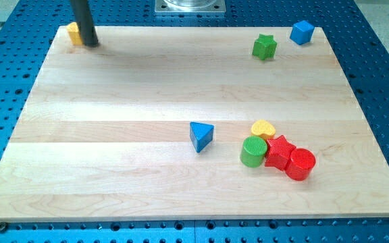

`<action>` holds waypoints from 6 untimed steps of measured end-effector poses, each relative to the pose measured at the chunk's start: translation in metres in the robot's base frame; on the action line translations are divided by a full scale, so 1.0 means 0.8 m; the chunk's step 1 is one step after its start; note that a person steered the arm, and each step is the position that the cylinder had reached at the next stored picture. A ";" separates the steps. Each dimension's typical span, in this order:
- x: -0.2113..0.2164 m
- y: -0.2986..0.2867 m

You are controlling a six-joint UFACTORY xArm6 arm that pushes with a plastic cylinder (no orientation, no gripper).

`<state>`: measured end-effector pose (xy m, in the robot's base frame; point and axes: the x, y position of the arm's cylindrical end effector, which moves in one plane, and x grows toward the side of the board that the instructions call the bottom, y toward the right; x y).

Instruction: Move the triangle diagonally to the hexagon

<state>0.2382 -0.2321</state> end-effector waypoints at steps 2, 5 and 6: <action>0.070 0.186; 0.335 0.377; 0.387 0.312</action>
<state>0.5478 0.0178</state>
